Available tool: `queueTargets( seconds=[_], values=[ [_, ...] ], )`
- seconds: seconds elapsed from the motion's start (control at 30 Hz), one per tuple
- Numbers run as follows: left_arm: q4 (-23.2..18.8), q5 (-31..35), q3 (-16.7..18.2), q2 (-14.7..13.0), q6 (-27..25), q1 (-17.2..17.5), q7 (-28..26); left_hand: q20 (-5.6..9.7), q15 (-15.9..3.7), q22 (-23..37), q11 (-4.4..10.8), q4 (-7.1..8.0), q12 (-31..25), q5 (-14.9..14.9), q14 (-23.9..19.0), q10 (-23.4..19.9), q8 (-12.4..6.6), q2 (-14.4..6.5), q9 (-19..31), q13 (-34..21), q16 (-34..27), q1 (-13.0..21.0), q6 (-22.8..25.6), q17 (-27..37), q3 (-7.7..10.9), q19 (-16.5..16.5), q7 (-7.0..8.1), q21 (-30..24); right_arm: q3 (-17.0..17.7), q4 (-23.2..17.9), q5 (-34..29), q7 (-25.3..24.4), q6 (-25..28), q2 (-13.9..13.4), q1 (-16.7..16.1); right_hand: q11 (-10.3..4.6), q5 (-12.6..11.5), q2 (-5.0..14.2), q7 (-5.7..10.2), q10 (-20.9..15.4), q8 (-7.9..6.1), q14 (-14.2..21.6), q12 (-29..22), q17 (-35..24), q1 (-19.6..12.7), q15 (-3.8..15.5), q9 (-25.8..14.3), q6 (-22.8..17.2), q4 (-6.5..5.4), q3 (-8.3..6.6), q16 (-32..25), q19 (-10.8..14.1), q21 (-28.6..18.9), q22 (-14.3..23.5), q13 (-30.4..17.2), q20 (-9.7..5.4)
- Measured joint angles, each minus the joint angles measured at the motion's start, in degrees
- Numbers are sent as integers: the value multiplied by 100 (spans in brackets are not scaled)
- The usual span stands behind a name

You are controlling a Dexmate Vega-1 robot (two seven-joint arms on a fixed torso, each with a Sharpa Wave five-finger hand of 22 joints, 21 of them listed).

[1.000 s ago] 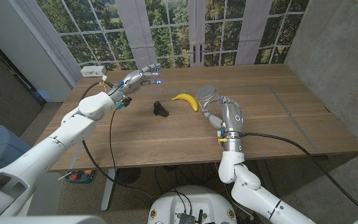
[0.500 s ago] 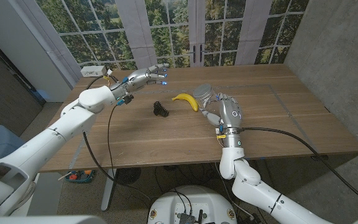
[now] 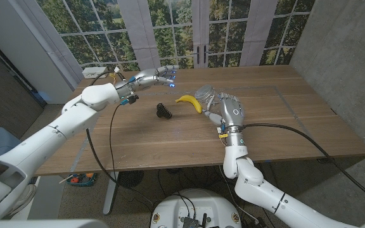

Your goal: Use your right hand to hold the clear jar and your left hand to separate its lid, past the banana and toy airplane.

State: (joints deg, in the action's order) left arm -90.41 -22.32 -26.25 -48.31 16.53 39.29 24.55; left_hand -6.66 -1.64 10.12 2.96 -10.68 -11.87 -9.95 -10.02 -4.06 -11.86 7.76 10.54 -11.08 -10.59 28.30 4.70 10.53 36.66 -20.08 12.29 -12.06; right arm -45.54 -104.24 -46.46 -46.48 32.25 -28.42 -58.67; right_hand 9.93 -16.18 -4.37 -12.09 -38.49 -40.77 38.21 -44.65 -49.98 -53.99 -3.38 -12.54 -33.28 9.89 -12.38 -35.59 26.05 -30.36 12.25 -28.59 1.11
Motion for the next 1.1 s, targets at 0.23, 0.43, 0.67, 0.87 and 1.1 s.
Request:
queueTargets(
  seconds=[0.23,0.43,0.67,0.87,1.1],
  values=[
    [-207,285,-40,-70,38,-23,-92,0,60,0,31,23,0,0,98,31,0,39,0,0,0,86,-1,-10,-22,0,0,0,-105,-83,-175,246,247,-32,78,-1,1,0,0,1,0,0,0,-37,0,0,5,0,0,0,15,-42,0,0,0,0],
    [-291,436,-91,-91,48,-92,-56,-31,229,0,32,22,-1,0,144,29,0,97,0,0,21,144,-21,-15,-69,-32,21,0,-169,-121,-280,358,342,-66,126,-1,3,-1,0,1,0,0,0,-58,0,0,-2,0,0,0,16,-52,-1,1,0,-10],
    [-347,559,-188,-108,34,-223,135,-114,300,-24,143,62,65,-45,216,168,34,165,-16,16,40,212,-21,-42,-187,-31,20,22,-240,-143,-417,461,411,-108,176,-1,-16,-1,0,1,0,0,0,-109,-1,0,-13,0,0,0,45,-83,-39,1,0,22],
    [-400,671,-292,-120,-30,-368,280,-175,297,-27,203,70,107,-90,256,351,66,216,-15,44,44,266,-84,-42,-291,-31,19,66,-291,-172,-575,539,439,-152,210,-2,-16,-9,0,2,0,0,0,-138,-9,0,-13,0,0,0,56,-104,-44,1,0,1],
    [-429,776,-385,-104,-52,-489,367,-175,327,-27,225,70,107,-140,286,390,66,248,-15,43,44,340,-83,-41,-338,-31,19,67,-318,-200,-718,599,439,-187,234,-2,-16,-38,0,2,0,0,0,-185,-38,0,6,0,0,0,85,-114,-44,-28,0,-9]
  ],
)
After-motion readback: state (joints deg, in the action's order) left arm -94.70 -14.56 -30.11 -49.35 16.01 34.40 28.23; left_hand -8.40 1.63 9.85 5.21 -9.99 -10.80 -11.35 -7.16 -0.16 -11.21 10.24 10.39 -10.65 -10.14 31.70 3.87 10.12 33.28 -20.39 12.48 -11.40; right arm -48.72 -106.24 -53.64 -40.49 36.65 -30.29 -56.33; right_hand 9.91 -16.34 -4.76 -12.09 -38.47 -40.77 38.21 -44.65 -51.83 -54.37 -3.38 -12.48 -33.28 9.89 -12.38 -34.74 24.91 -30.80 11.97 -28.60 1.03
